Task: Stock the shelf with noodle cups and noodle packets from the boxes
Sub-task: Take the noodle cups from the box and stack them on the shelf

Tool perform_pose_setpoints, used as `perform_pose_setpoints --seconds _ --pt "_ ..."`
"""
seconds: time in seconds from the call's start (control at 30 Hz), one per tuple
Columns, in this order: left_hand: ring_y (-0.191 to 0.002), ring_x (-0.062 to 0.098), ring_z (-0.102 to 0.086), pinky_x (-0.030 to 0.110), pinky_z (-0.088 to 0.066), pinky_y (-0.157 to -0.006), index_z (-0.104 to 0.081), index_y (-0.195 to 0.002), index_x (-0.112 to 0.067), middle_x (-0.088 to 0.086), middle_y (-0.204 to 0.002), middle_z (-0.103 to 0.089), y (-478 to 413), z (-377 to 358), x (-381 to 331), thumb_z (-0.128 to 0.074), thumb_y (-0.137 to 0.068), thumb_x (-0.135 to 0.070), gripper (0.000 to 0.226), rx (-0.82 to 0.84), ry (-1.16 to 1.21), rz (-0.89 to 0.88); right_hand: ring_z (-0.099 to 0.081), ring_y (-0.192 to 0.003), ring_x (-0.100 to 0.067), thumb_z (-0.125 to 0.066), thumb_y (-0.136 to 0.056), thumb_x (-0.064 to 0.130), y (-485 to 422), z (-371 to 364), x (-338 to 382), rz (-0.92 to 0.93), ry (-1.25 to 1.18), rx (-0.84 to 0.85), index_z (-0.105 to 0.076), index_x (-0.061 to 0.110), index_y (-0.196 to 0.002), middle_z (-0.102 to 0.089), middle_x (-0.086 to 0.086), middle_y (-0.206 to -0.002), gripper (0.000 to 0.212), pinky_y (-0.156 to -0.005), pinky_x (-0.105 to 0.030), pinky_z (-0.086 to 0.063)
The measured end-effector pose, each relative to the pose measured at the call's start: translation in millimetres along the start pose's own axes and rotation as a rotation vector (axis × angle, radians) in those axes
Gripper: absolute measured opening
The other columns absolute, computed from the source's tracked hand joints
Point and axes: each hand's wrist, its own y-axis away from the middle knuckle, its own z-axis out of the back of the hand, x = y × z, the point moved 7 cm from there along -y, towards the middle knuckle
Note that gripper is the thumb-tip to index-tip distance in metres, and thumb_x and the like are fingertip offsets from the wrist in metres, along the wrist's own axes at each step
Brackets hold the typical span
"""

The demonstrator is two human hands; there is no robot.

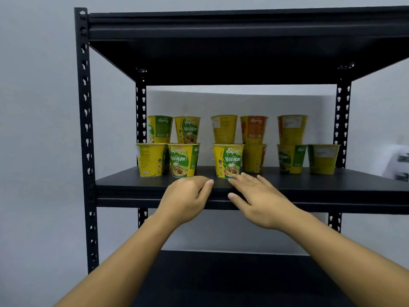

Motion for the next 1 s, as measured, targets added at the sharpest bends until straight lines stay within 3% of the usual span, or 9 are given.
perform_pose_setpoints --seconds 0.07,0.13,0.3,0.5,0.63,0.87,1.0 --pt "-0.107 0.018 -0.067 0.037 -0.055 -0.092 -0.074 -0.113 -0.021 -0.004 -0.111 -0.076 19.8 3.7 -11.6 -0.048 -0.105 -0.037 0.032 -0.102 0.08 -0.093 -0.003 -0.155 -0.005 -0.028 -0.107 0.053 16.4 2.5 7.2 0.053 -0.015 -0.101 -0.019 0.026 -0.162 -0.016 0.01 -0.169 0.063 -0.128 -0.04 -0.004" --pt "-0.126 0.015 -0.061 0.03 -0.046 -0.11 -0.07 -0.13 -0.012 0.001 -0.131 -0.07 45.4 3.5 -21.1 -0.054 -0.102 -0.034 0.039 -0.149 0.127 -0.132 -0.005 -0.154 -0.001 -0.031 -0.106 0.052 41.0 4.1 16.3 0.089 -0.047 -0.169 -0.02 0.027 -0.162 -0.021 0.012 -0.167 0.062 -0.128 -0.035 -0.005" --pt "-0.137 0.008 -0.052 0.024 -0.034 -0.119 -0.065 -0.138 -0.015 -0.003 -0.142 -0.062 116.2 -10.5 -35.8 -0.058 -0.101 -0.036 0.043 -0.074 0.242 -0.115 -0.013 -0.15 0.003 -0.032 -0.105 0.054 116.2 -19.2 35.8 0.078 -0.119 -0.08 -0.023 0.033 -0.161 -0.027 0.017 -0.163 0.061 -0.121 -0.016 -0.004" --pt "-0.143 0.002 -0.043 0.027 -0.03 -0.122 -0.059 -0.145 -0.025 -0.011 -0.148 -0.056 237.7 -74.2 -43.4 -0.049 -0.1 -0.053 0.054 0.26 0.322 0.055 -0.019 -0.147 0.004 -0.031 -0.104 0.058 216.1 -111.1 55.4 -0.009 -0.209 0.23 -0.023 0.037 -0.16 -0.028 0.023 -0.161 0.06 -0.112 -0.01 -0.009" --pt "-0.139 -0.004 -0.038 0.014 -0.024 -0.118 -0.056 -0.147 -0.026 -0.014 -0.148 -0.053 330.8 -120.5 -52.4 -0.054 -0.102 -0.049 0.051 0.502 0.366 0.166 -0.021 -0.148 0.0 -0.03 -0.104 0.06 278.5 -188.5 75.9 -0.07 -0.309 0.424 -0.026 0.035 -0.16 -0.029 0.019 -0.162 0.061 -0.116 -0.015 -0.011" --pt "-0.137 0.012 -0.05 0.026 -0.041 -0.112 -0.055 -0.147 -0.025 -0.008 -0.149 -0.055 494.2 -201.3 -57.9 -0.057 -0.101 -0.047 0.052 0.964 0.396 0.457 -0.03 -0.149 -0.015 -0.037 -0.106 0.049 377.0 -315.7 107.5 -0.186 -0.391 0.72 -0.034 0.022 -0.158 -0.036 0.004 -0.162 0.059 -0.121 -0.032 -0.022" --pt "-0.127 0.024 -0.058 0.035 -0.048 -0.102 -0.057 -0.143 -0.019 0.003 -0.141 -0.061 551.6 -227.7 -59.8 -0.057 -0.101 -0.046 0.05 1.138 0.359 0.538 -0.051 -0.129 -0.027 -0.039 -0.105 0.046 420.9 -376.0 112.0 -0.252 -0.383 0.873 -0.054 0.018 -0.131 -0.057 -0.003 -0.139 0.041 -0.104 -0.037 -0.037"
